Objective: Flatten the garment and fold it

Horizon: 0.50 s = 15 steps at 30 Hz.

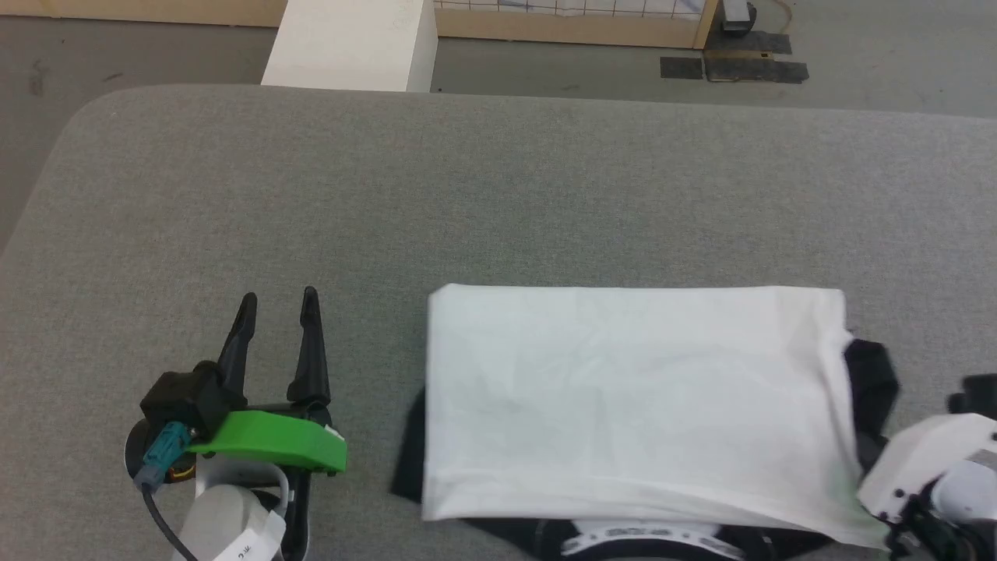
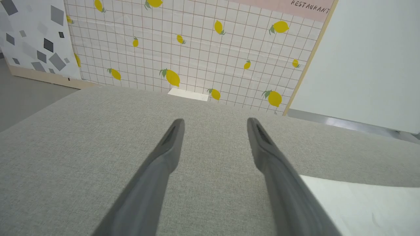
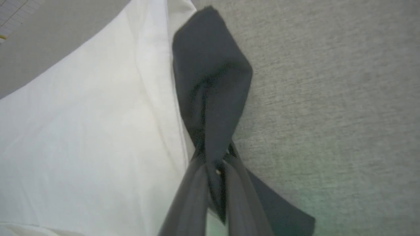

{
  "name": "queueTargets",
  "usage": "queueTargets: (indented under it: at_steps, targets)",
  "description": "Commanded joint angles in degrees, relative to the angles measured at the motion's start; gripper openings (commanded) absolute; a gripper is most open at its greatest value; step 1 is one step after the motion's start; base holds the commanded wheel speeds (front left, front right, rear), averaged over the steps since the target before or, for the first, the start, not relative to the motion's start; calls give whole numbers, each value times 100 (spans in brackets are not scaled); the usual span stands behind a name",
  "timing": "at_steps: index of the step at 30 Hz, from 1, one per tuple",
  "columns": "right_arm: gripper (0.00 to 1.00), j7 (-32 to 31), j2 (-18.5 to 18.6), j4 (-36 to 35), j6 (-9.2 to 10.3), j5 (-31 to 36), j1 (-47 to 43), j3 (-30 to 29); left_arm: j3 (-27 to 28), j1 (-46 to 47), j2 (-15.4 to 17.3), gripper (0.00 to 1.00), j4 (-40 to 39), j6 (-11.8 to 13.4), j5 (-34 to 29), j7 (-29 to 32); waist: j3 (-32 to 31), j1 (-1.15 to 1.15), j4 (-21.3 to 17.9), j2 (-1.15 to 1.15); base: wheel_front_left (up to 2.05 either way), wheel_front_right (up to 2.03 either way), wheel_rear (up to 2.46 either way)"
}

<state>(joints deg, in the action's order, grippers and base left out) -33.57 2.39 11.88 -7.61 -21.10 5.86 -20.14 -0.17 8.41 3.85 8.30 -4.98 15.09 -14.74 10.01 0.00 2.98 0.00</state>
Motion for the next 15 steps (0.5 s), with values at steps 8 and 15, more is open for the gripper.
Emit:
queueTargets:
  at_steps: [8, 15]
  targets:
    - [0, 192, 49, -463, 12, 734, -185, -779, 42, -8, -60, 100, 21, -67, -115, -26, -29, 0, -32, 0, 0, 0, 0]
    - [0, -129, 49, -1649, 12, 715, -521, -228, 19, -53, -74, 100, 95, -104, -146, -26, -163, 0, 9, 0, 0, 0, 0]
